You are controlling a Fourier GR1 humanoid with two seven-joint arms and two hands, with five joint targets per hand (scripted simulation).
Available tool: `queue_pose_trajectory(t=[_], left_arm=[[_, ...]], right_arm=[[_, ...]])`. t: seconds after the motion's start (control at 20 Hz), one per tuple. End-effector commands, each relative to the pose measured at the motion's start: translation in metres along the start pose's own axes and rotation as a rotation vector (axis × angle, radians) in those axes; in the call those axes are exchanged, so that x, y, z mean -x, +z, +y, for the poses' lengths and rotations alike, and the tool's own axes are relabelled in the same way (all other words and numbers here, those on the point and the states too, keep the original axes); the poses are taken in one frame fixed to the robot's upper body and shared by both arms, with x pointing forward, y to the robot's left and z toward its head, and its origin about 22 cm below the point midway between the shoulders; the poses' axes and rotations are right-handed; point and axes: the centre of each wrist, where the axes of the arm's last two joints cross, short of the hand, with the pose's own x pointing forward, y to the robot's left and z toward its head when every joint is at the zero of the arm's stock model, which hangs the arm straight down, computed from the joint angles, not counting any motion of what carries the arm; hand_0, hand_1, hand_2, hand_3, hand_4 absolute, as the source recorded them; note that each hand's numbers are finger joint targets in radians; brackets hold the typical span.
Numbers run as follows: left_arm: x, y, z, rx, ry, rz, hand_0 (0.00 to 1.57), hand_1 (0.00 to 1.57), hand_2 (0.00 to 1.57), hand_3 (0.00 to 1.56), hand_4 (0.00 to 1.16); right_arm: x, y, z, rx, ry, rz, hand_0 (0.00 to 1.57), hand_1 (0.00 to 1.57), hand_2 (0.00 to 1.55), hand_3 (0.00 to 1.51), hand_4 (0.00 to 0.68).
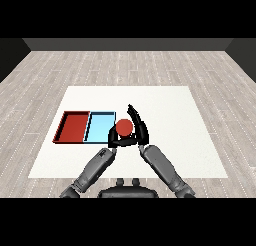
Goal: Pick the red can and put it in the red box
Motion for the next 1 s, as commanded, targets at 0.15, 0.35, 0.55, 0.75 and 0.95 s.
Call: queue_pose_trajectory(t=[0.15,0.35,0.55,0.75,0.95], left_arm=[[0.001,0.001,0.007,-0.026,-0.013,-0.007,1.57,1.57,1.57,1.47,1.13],[-0.003,-0.015,0.005,-0.039,-0.01,0.006,1.57,1.57,1.56,1.46,1.13],[-0.017,-0.019,0.032,-0.048,-0.053,-0.055,1.57,1.57,1.56,1.47,1.13],[-0.025,-0.046,0.062,-0.09,-0.058,-0.072,1.57,1.57,1.57,1.48,1.13],[-0.032,-0.034,0.093,-0.163,-0.151,-0.071,1.57,1.57,1.57,1.49,1.12]], right_arm=[[0.003,-0.007,-0.024,0.034,-0.057,-0.006,0.0,0.0,0.0,0.0,0.0],[-0.02,0.015,-0.043,0.014,-0.056,-0.022,0.0,0.0,0.0,0.0,0.0],[-0.028,0.037,-0.074,0.063,-0.051,-0.059,0.0,0.0,0.0,0.0,0.0],[-0.04,0.047,-0.095,0.093,-0.098,-0.068,0.0,0.0,0.0,0.0,0.0],[-0.041,0.052,-0.109,0.14,-0.042,-0.052,0.0,0.0,0.0,0.0,0.0]])
